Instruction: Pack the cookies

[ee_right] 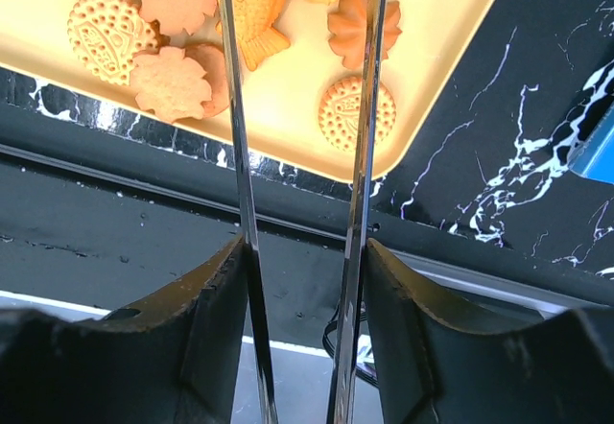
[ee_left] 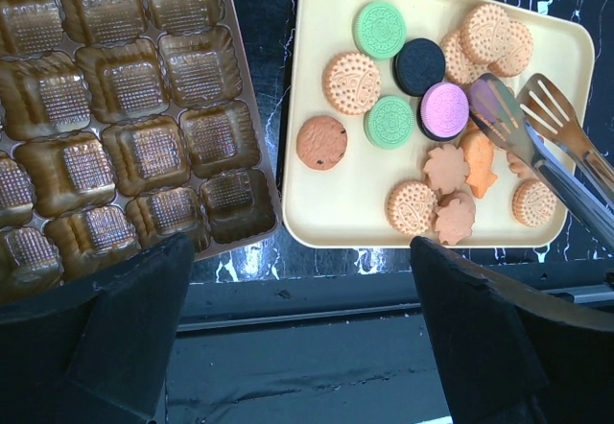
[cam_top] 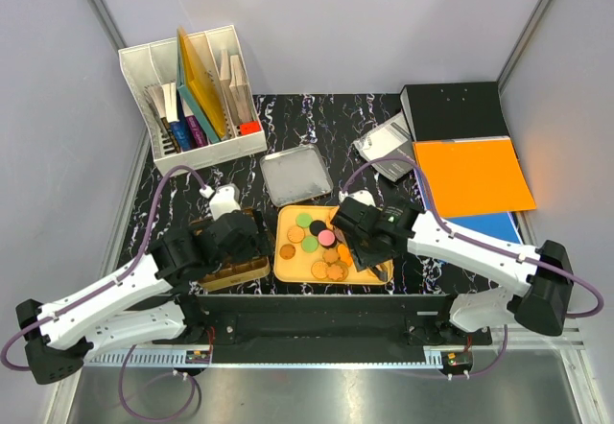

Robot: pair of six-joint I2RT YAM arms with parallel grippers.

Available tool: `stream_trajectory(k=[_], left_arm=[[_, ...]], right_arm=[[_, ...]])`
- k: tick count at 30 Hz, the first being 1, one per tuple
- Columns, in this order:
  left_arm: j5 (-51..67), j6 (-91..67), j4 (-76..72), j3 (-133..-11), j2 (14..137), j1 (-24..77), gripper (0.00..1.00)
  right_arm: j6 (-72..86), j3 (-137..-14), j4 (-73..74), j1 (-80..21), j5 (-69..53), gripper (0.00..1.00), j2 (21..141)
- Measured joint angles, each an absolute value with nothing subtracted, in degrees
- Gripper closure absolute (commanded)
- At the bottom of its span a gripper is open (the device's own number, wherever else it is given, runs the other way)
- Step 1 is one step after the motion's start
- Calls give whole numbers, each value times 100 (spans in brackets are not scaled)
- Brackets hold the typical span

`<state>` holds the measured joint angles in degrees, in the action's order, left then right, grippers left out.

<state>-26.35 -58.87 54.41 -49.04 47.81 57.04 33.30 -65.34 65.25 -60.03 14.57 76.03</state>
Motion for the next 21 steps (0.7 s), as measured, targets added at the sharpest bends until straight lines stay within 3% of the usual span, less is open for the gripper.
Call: stream_trajectory(k=[10, 21], left_arm=[[-2630, -5898, 5437, -4871, 4742, 5704, 1], [-2696, -5900, 5498, -4847, 4554, 5704, 1]], right_arm=[[3267, -6567, 6351, -6003, 1459, 65, 7948], [3240, -7043, 6493, -6003, 1608, 68, 7948]])
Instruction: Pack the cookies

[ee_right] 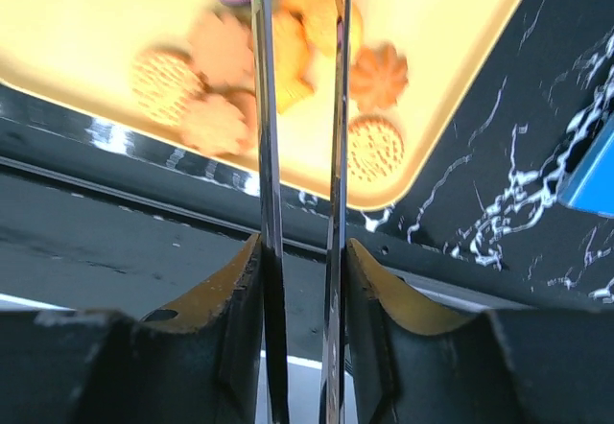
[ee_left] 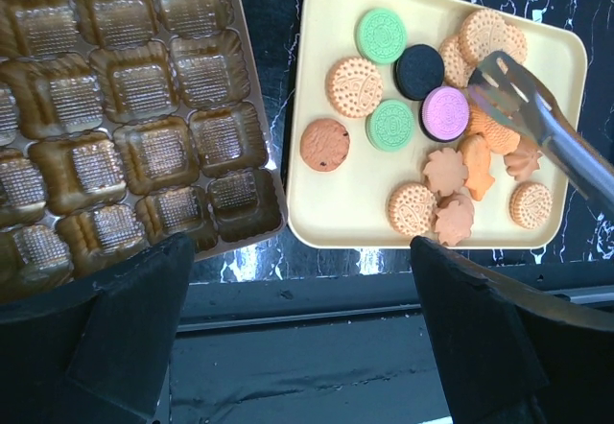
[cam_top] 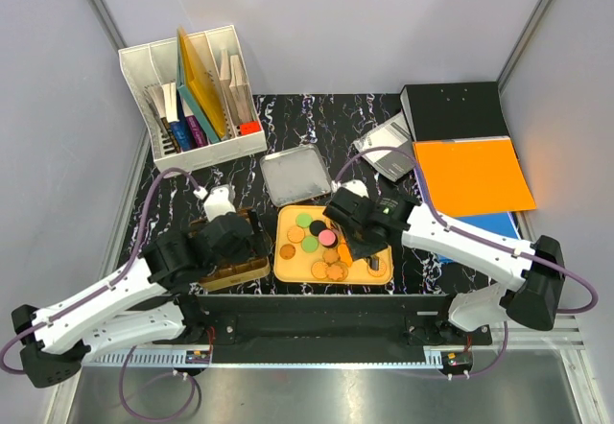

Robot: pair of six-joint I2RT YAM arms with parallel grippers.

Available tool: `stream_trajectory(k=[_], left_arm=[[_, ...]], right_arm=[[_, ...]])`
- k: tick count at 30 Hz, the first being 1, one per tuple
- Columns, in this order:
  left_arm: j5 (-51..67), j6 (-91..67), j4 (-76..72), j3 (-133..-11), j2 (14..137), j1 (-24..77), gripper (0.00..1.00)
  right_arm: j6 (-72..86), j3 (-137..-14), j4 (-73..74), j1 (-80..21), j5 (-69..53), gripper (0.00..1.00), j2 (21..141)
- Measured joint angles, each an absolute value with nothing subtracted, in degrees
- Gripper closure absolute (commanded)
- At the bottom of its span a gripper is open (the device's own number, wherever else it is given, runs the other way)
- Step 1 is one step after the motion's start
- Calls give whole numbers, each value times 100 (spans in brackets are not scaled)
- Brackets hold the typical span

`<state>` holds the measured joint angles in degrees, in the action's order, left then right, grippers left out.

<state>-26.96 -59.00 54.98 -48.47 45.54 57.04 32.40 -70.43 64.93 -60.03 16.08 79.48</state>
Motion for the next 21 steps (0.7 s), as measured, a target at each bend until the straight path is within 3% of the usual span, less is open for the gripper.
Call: stream_trajectory(k=[9, 21], left_arm=[[-3409, -6276, 6180, -5642, 3837, 5704, 2], [-4394, -8331, 7623, -6217, 3183, 5673, 2]], right_arm=[[3048, -8370, 6534, -6003, 1601, 74, 7957], [2436, -9174, 6047, -6287, 878, 74, 8844]])
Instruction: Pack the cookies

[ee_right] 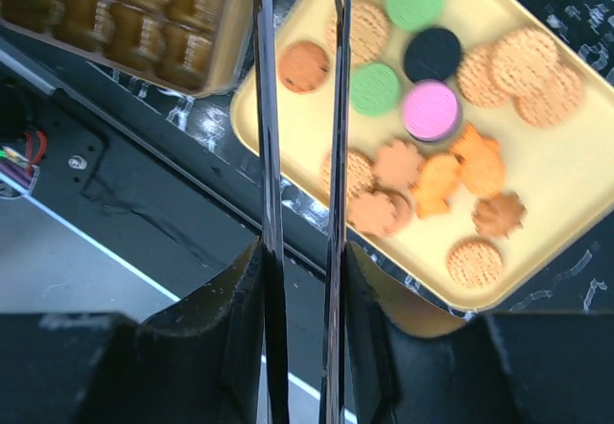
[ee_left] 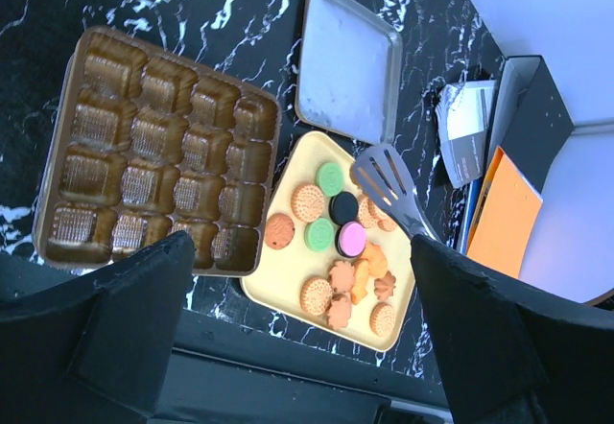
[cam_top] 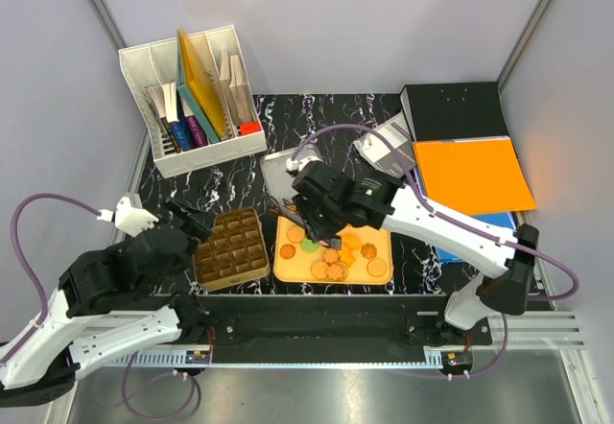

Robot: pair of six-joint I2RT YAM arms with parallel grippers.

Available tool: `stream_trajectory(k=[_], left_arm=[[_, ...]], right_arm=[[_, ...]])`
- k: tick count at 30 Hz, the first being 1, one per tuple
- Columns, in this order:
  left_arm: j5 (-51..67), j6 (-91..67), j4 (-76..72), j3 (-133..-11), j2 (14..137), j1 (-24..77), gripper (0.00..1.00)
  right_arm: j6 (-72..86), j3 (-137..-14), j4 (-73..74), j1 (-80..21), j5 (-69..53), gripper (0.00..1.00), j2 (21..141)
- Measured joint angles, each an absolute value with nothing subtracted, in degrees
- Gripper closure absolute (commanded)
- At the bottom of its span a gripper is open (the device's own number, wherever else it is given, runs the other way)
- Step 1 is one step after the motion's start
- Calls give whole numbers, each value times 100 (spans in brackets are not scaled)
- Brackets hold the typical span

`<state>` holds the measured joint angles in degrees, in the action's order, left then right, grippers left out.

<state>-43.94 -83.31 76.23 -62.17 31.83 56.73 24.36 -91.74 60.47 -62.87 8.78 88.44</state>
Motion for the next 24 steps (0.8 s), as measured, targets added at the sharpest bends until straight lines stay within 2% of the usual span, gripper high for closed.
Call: stream_trajectory(k=[17, 20, 23, 24], left_arm=[[-4311, -8698, 7793, -5961, 3267, 5666, 2], [-4307, -8678, 7793, -5961, 3310, 5666, 2], [-4296, -8635, 7793, -5961, 3356, 5666, 2], [-4289, -8602, 7793, -5961, 3378, 5666, 2]], right_arm=[[1907, -9981, 5551, -6442, 78, 73, 10053], [1876, -9990, 5531, -6514, -12, 68, 10147], [1859, -9990, 5531, -6565, -86, 61, 10202], [1857, -9990, 5531, -6571, -102, 55, 10213]])
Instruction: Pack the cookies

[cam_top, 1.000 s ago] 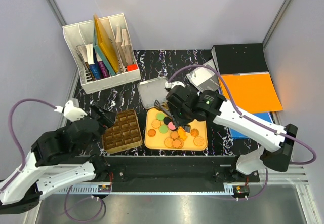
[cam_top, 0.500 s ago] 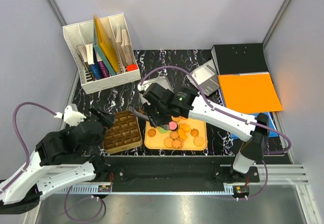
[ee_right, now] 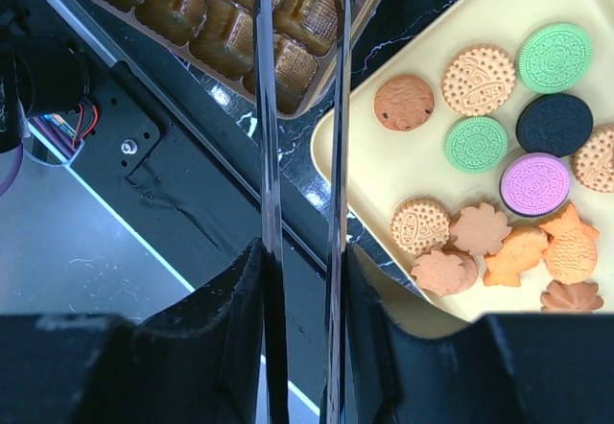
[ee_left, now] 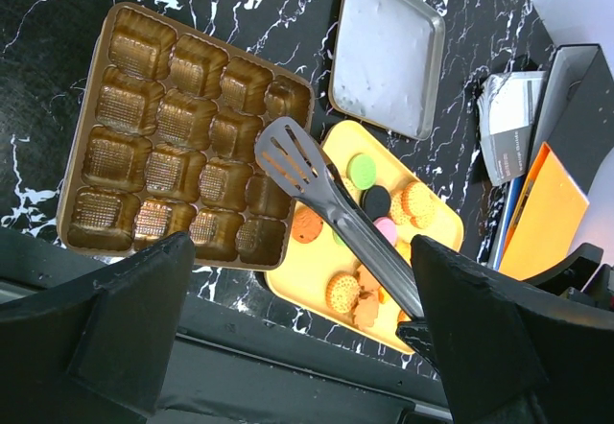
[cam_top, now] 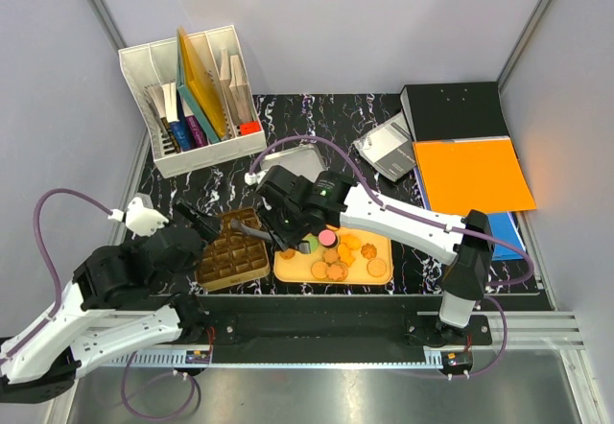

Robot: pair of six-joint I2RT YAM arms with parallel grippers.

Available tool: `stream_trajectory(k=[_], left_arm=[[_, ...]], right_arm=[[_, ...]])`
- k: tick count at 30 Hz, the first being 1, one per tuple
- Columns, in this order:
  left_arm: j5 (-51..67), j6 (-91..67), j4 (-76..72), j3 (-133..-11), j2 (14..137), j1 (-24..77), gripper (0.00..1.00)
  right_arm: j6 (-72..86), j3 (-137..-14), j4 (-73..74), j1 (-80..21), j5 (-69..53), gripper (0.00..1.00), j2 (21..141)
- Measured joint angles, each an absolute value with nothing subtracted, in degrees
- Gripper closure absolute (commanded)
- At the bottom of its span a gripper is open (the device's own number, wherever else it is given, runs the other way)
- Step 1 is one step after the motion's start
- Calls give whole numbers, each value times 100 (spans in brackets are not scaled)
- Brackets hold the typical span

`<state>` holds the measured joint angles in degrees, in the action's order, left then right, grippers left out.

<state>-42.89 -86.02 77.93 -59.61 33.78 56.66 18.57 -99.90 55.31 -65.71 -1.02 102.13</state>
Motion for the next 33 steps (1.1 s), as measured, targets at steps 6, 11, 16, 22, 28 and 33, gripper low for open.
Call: stream_trajectory(k=[6, 11, 16, 22, 28, 33], left_arm=[[-4268, -8493, 7791, -5953, 3503, 5666, 2], [-4222, -8392, 7793, -5940, 3612, 5666, 2], [-4204, -8344, 7791, -5896, 3625, 5666, 1], [-4178, -8335, 7793, -5846, 3625, 5666, 1], [-4174, -8298, 7791, -5815, 3625, 5666, 1], [-4143, -8241, 7795, -5769, 3691, 5666, 1]], right_arm=[[1833, -9990, 5533, -6573, -10, 47, 10217], [1822, -9990, 5535, -6573, 211, 44, 10217], [1824, -9996, 5535, -6573, 395, 54, 10217], [1839, -9996, 5555, -6584, 373, 85, 10138], [1914, -9915, 5557, -6700, 228, 93, 9795], [1933, -9819, 5555, -6751, 80, 93, 9730]])
